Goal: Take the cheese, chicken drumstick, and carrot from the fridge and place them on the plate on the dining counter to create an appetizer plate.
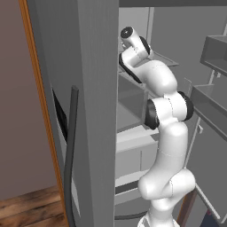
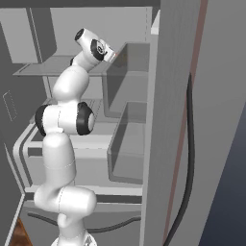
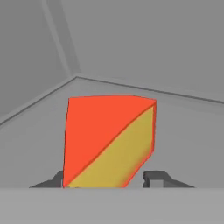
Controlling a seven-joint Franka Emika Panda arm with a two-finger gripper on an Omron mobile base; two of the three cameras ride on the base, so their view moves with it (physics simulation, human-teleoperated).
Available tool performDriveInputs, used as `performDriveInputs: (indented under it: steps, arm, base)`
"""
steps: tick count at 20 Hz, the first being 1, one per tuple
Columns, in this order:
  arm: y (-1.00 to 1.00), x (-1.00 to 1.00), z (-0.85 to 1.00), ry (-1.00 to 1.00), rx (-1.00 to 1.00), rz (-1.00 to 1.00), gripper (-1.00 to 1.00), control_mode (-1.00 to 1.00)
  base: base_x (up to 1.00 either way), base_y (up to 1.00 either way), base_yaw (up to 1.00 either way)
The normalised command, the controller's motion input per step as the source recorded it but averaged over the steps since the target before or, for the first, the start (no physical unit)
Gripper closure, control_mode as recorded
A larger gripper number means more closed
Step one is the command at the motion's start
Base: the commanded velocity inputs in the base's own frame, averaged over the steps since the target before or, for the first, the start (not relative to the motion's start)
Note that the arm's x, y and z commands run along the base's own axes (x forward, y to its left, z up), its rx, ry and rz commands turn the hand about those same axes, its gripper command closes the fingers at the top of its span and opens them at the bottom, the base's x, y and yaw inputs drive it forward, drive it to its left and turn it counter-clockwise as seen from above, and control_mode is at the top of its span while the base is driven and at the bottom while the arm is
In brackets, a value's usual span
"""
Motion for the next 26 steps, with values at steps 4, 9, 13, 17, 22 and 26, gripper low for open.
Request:
performDriveInputs:
  steps: [4, 9, 13, 17, 22, 26]
  arm:
    - [-0.09, 0.00, -0.05, 0.00, 0.00, -0.03, 1.00, -1.00]
    - [0.00, 0.01, 0.00, 0.00, 0.00, 0.00, 1.00, -1.00]
    - [0.00, 0.00, 0.00, 0.00, 0.00, 0.00, 1.00, -1.00]
    - [0.00, -0.16, 0.00, 0.00, 0.00, 0.01, 1.00, -1.00]
    - [0.07, -0.54, 0.00, 0.01, -0.03, 0.09, 1.00, -1.00]
    - [0.20, -0.76, -0.06, 0.00, -0.04, 0.14, 1.00, -1.00]
  base:
    - [0.00, 0.00, 0.00]
    - [0.00, 0.00, 0.00]
    - [0.00, 0.00, 0.00]
    - [0.00, 0.00, 0.00]
    - [0.00, 0.00, 0.00]
    - [0.00, 0.00, 0.00]
